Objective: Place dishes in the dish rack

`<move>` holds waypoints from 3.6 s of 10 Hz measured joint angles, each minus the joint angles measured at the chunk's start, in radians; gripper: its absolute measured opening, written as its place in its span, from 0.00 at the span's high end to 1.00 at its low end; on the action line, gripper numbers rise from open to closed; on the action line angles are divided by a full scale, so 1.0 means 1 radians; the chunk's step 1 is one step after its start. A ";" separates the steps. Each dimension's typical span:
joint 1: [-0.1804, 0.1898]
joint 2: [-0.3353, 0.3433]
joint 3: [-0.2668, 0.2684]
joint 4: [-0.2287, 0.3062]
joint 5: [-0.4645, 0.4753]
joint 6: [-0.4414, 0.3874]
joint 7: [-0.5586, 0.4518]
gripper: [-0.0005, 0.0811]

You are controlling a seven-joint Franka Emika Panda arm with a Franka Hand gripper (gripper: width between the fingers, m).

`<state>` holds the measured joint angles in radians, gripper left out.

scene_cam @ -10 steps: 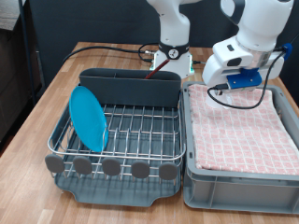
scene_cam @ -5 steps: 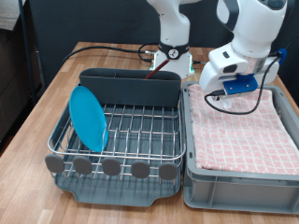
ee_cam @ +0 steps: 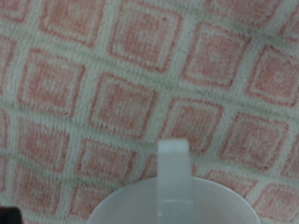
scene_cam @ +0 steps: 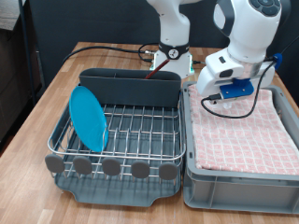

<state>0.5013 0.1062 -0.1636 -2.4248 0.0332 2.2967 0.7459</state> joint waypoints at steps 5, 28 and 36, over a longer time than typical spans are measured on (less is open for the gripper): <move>0.000 0.000 -0.010 -0.014 0.000 0.019 0.000 0.71; -0.052 -0.120 -0.136 0.099 -0.237 0.227 0.181 0.91; -0.063 0.063 -0.188 0.287 -0.243 0.378 0.210 0.91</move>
<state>0.4379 0.1690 -0.3512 -2.1382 -0.2102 2.6752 0.9558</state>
